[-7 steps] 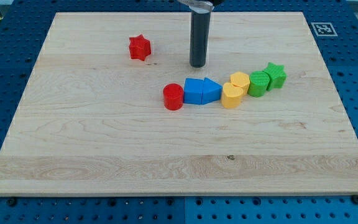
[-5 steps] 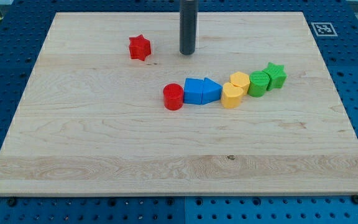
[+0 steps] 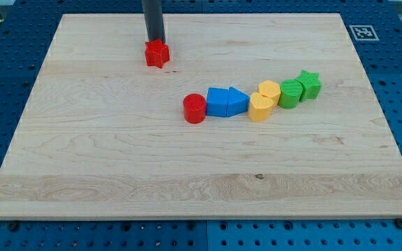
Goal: Move red star to the left of the red circle
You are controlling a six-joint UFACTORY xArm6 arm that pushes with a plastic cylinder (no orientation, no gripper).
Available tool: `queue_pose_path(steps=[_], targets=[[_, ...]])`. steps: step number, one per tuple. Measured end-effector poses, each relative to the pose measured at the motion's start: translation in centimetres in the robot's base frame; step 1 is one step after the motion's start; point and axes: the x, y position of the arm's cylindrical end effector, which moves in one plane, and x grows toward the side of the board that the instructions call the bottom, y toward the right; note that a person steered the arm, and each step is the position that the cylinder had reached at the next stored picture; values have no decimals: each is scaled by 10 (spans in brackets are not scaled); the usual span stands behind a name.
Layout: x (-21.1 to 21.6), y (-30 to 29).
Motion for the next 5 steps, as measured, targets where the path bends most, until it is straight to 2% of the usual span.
queue_pose_path(steps=[2,5], targets=[[5,10],[48,10]])
